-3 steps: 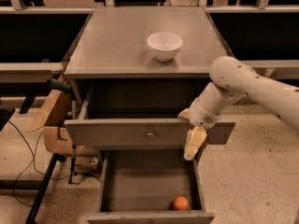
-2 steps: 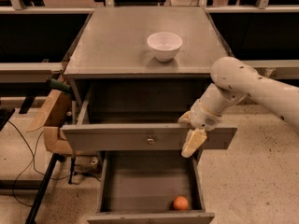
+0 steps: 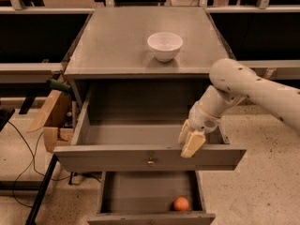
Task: Open top drawer
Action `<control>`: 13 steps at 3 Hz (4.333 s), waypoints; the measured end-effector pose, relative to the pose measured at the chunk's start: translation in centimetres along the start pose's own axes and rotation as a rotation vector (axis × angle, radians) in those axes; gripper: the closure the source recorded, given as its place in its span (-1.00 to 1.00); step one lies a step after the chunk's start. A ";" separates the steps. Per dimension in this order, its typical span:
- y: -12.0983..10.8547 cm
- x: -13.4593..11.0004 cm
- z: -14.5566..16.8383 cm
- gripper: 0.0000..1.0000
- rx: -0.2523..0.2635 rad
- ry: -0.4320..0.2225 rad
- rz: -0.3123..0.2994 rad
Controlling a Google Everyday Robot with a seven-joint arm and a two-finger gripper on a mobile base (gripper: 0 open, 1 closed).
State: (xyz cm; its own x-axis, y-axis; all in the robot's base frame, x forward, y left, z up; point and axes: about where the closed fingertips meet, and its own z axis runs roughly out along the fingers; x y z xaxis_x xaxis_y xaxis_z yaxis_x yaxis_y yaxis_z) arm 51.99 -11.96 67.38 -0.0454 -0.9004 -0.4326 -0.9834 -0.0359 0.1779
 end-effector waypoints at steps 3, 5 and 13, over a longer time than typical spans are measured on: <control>1.5 -1.4 0.5 -1.00 -0.019 -0.024 -0.045; 4.2 -0.2 1.2 -1.00 -0.003 -0.033 -0.011; 7.0 1.1 1.1 -1.00 0.000 -0.026 0.037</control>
Offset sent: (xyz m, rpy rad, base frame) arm -0.0061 0.0120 0.0114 0.0278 -0.0190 0.0478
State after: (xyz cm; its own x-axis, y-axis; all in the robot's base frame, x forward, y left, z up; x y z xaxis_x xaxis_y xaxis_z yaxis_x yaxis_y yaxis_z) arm 44.91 -12.72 67.22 -0.0866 -0.8898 -0.4481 -0.9809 -0.0024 0.1943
